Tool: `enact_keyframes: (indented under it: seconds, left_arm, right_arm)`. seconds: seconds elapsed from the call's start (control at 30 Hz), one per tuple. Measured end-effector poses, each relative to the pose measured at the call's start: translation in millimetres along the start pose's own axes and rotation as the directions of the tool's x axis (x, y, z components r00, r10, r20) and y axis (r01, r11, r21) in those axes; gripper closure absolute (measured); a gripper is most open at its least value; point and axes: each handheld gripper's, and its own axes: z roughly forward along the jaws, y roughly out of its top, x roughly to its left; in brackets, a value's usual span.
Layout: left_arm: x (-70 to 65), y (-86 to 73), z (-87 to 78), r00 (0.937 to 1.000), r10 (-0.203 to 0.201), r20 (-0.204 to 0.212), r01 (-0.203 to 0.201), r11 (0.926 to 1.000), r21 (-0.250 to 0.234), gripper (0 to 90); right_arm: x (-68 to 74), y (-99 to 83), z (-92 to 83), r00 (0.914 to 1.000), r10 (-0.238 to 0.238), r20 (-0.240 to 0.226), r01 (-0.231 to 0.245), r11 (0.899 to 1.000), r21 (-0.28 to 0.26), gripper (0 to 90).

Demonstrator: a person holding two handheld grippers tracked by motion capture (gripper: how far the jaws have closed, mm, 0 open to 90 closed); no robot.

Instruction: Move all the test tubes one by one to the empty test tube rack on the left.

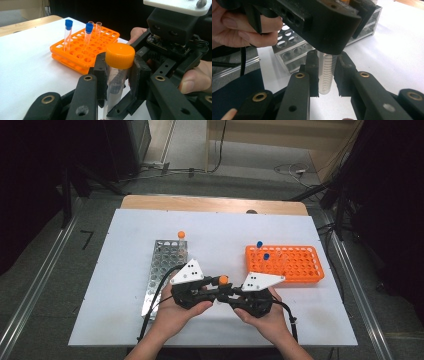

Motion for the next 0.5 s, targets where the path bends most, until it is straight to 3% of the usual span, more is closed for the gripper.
enact_keyframes:
  seconds: [0.1, 0.3, 0.5]
  left_arm:
    - [1.4, 0.2, -1.1, 0.9999, -0.004, -0.011, 0.003, 1.0, -0.008, 70.9]
    - [8.7, 1.9, -8.2, 0.9988, -0.02, -0.044, 0.019, 0.9992, -0.034, 70.9]
    - [18.5, 5.7, -17.1, 0.9957, -0.031, -0.087, 0.026, 0.9978, -0.061, 71.0]
  right_arm:
    - [-1.4, -0.6, 0.4, 1.0, 0.0, 0.004, 0.0, 1.0, -0.007, 70.4]
    - [-7.6, -2.6, -4.7, 1.0, 0.001, -0.004, -0.001, 1.0, -0.027, 46.2]
    - [-17.4, -5.9, -19.0, 0.9996, 0.025, 0.016, -0.023, 0.997, -0.071, 25.8]
